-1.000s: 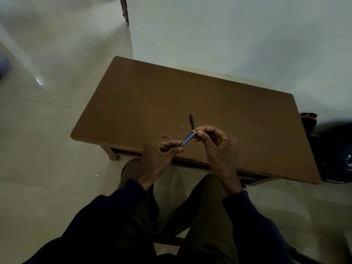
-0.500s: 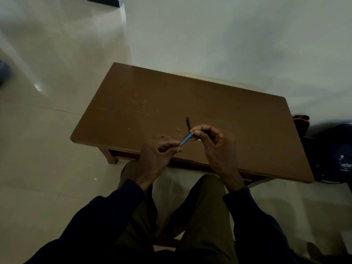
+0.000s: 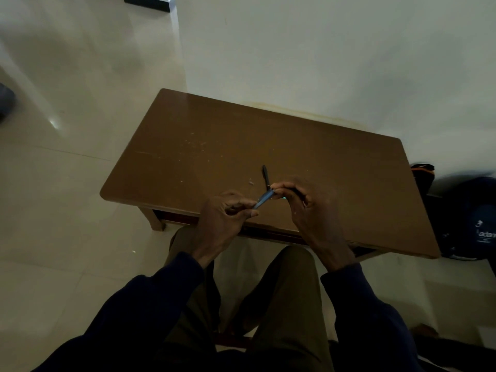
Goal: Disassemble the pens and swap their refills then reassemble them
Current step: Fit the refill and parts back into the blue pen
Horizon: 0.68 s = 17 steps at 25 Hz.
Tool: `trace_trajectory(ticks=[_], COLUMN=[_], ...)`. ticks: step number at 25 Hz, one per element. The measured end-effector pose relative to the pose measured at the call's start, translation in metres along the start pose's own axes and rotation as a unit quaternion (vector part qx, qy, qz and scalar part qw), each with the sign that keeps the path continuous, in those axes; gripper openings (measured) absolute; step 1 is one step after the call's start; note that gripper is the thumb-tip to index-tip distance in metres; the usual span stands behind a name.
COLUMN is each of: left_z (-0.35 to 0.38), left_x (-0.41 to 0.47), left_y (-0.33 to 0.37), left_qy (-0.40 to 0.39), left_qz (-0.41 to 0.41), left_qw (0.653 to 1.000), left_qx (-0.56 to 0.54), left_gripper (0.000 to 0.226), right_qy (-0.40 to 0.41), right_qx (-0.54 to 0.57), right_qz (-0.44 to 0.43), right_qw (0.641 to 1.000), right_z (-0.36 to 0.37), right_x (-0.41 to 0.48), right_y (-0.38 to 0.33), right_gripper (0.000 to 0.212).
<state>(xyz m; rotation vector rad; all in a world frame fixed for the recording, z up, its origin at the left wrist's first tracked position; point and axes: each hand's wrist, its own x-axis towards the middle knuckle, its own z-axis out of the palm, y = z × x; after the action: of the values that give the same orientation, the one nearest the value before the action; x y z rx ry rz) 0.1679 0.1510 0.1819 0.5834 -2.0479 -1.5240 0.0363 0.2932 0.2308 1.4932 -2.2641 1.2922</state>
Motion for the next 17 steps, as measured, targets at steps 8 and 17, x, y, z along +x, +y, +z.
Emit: trace_trajectory(ticks=[8,17], left_z=[-0.0019,-0.0056], left_x=[-0.0015,-0.0027], left_y=[-0.0049,-0.0028], left_qy=[0.009,-0.009], left_qz=[0.014,0.008], left_qw=[1.000,1.000], left_qx=[0.007,0.008], left_gripper=[0.023,0.020], right_qy=[-0.014,-0.029], right_qx=[0.005,0.073], right_qz=[0.018,0.055], right_qw=[1.000,0.995], right_z=[0.0006,0.0014], right_x=[-0.0014,-0.0022], right_y=[-0.0032,0.0012], right_gripper=[0.011,0.008])
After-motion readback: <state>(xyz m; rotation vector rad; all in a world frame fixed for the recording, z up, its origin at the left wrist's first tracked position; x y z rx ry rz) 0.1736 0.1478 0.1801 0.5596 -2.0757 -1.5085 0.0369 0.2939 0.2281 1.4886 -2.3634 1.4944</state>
